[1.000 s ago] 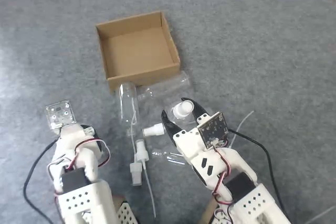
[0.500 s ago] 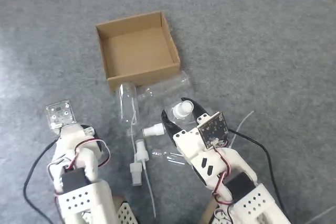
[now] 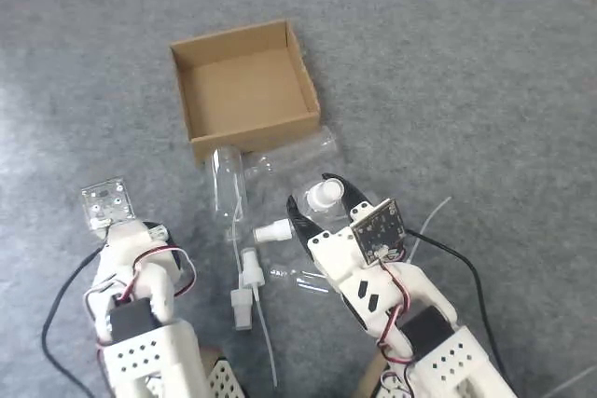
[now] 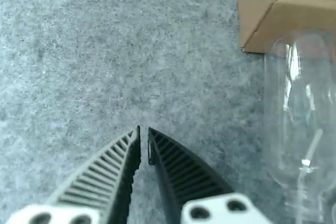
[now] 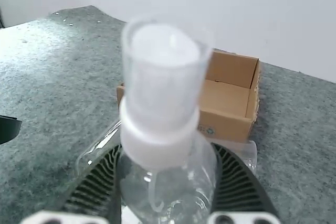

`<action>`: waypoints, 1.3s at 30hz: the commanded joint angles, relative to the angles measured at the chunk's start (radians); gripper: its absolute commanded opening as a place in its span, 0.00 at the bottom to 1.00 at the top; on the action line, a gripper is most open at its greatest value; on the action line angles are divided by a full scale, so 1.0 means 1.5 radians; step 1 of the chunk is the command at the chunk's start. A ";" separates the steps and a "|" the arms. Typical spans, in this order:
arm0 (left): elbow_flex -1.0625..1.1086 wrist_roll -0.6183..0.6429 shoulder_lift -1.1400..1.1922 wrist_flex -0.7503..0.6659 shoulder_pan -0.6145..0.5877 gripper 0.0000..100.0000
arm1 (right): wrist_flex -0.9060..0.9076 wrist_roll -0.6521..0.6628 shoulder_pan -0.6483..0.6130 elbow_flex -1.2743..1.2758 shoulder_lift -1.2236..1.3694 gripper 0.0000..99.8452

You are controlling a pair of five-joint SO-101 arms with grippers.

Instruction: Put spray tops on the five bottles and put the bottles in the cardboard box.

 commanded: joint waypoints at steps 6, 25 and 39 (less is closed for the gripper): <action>-0.005 -0.005 -0.012 0.002 0.000 0.02 | -0.001 0.014 0.007 0.012 -0.016 0.08; -0.005 -0.003 -0.012 0.002 0.000 0.02 | -0.001 0.015 0.007 0.012 -0.016 0.08; -0.005 -0.003 -0.012 0.002 0.000 0.02 | 0.077 0.009 0.025 -0.124 -0.009 0.08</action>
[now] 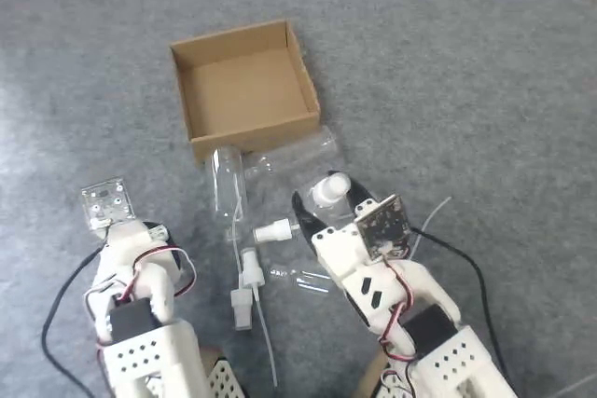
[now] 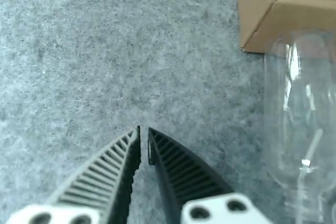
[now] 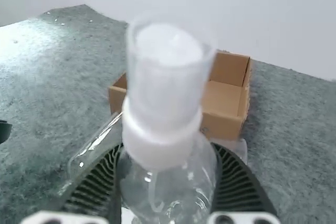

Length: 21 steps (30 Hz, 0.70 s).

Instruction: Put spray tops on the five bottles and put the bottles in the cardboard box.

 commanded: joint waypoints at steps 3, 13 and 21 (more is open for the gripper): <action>-0.005 -0.003 -0.012 0.002 0.000 0.02 | 0.088 0.002 0.007 -0.154 -0.008 0.08; -0.005 -0.003 -0.012 0.002 0.000 0.02 | 0.090 -0.004 0.007 -0.367 0.154 0.08; -0.005 -0.003 -0.012 0.002 0.000 0.02 | -0.036 -0.004 0.034 -0.520 0.449 0.08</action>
